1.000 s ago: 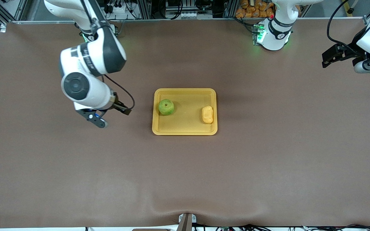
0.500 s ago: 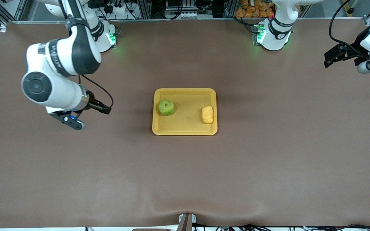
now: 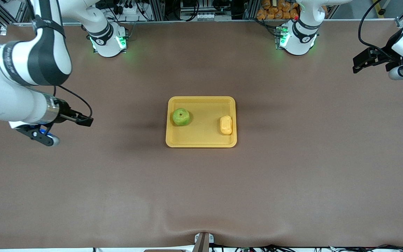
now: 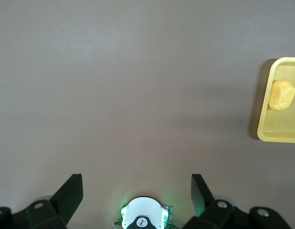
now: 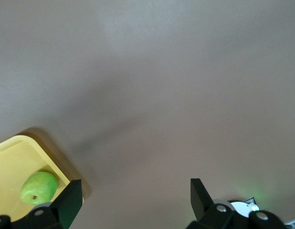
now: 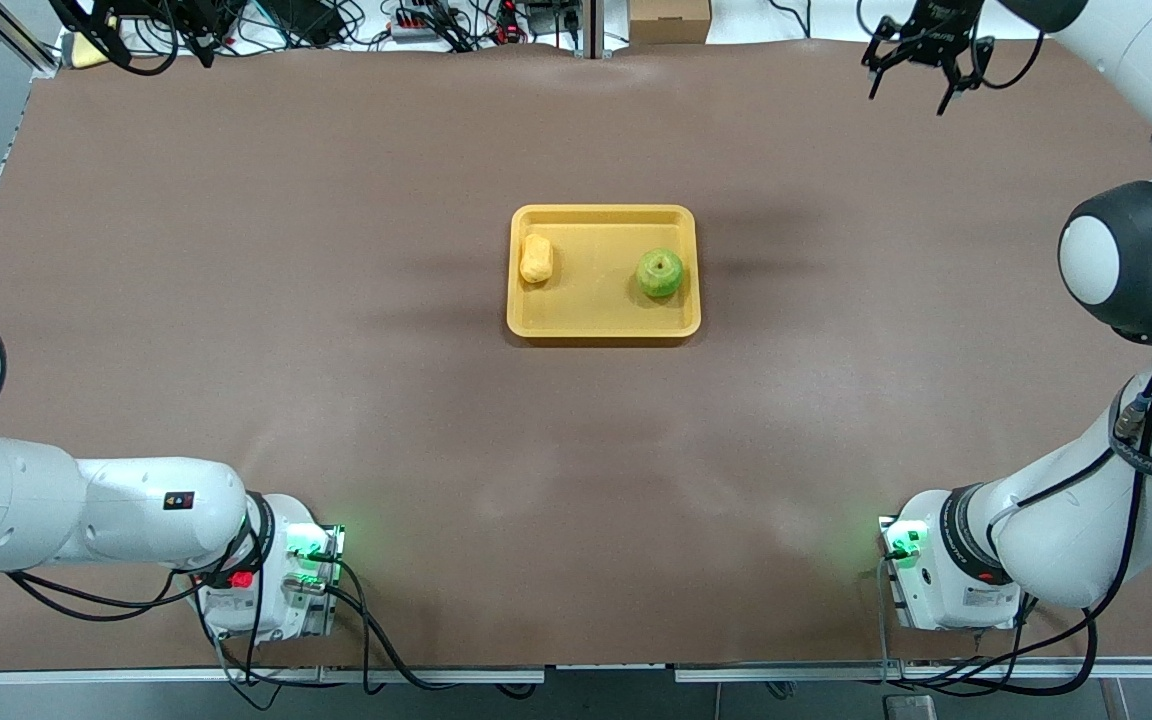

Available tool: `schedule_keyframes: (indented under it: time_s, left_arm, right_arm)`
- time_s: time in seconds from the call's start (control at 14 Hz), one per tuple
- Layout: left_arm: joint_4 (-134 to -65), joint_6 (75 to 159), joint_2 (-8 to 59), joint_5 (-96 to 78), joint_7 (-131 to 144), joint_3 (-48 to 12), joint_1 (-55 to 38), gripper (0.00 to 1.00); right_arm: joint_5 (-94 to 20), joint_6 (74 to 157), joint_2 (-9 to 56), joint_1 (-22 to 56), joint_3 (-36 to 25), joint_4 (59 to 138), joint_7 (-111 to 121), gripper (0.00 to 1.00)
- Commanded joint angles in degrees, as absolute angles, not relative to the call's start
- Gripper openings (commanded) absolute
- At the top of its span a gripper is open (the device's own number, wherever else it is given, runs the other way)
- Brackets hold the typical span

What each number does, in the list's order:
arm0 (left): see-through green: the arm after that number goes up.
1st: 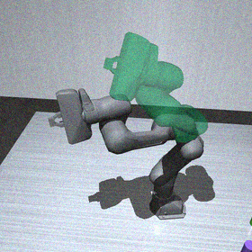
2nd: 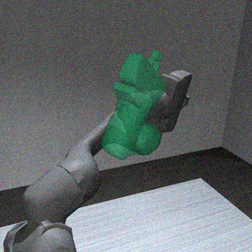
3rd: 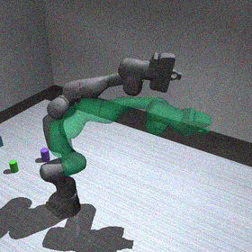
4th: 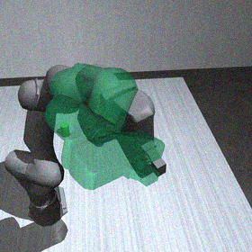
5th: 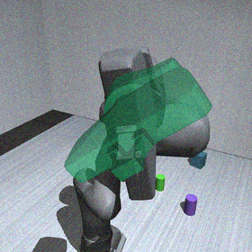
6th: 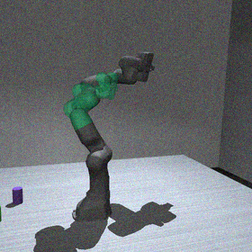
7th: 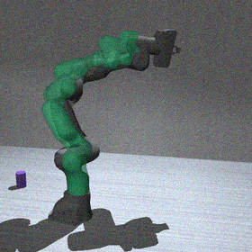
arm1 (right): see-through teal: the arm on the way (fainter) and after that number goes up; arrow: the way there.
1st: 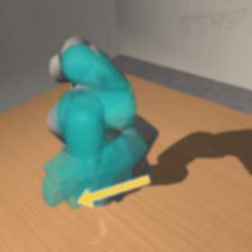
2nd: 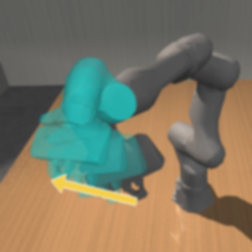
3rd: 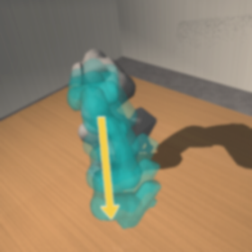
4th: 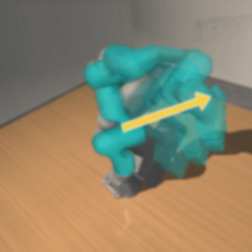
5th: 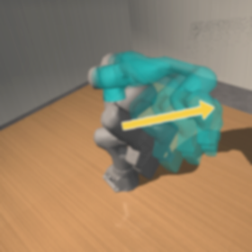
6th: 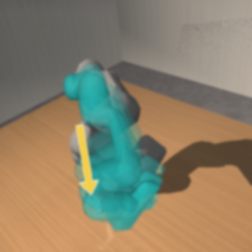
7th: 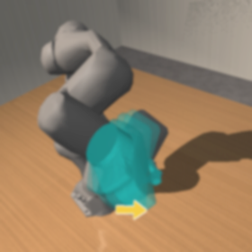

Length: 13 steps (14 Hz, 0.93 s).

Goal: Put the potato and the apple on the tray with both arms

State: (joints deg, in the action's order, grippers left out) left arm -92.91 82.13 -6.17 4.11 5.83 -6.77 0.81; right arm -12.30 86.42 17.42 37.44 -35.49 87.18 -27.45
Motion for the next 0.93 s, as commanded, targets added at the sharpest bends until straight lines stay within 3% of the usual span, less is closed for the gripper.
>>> schedule_keyframes:
  time_s: [0.0, 0.29, 0.71, 0.86]
  left_arm:
    - [-92.9, 81.3, -6.7, 3.0, 5.1, -6.7, 1.0, 1.00]
    - [-93.0, 81.4, -6.5, 3.0, 5.1, -6.7, 1.0, 1.00]
    - [-92.9, 81.3, -6.3, 3.0, 5.1, -6.7, 1.0, 1.00]
    - [-92.9, 81.3, -6.3, 3.0, 5.1, -6.7, 1.0, 1.00]
  right_arm:
    - [-12.9, 84.2, 17.0, 34.4, -34.9, 84.1, -22.3, 1.00]
    - [-13.1, 84.3, 17.6, 29.5, -34.2, 82.1, -17.9, 1.00]
    - [-12.5, 83.6, 17.7, 12.7, -20.1, 76.5, -18.0, 1.00]
    - [-12.3, 83.6, 17.7, 11.0, -19.7, 76.3, -17.7, 1.00]
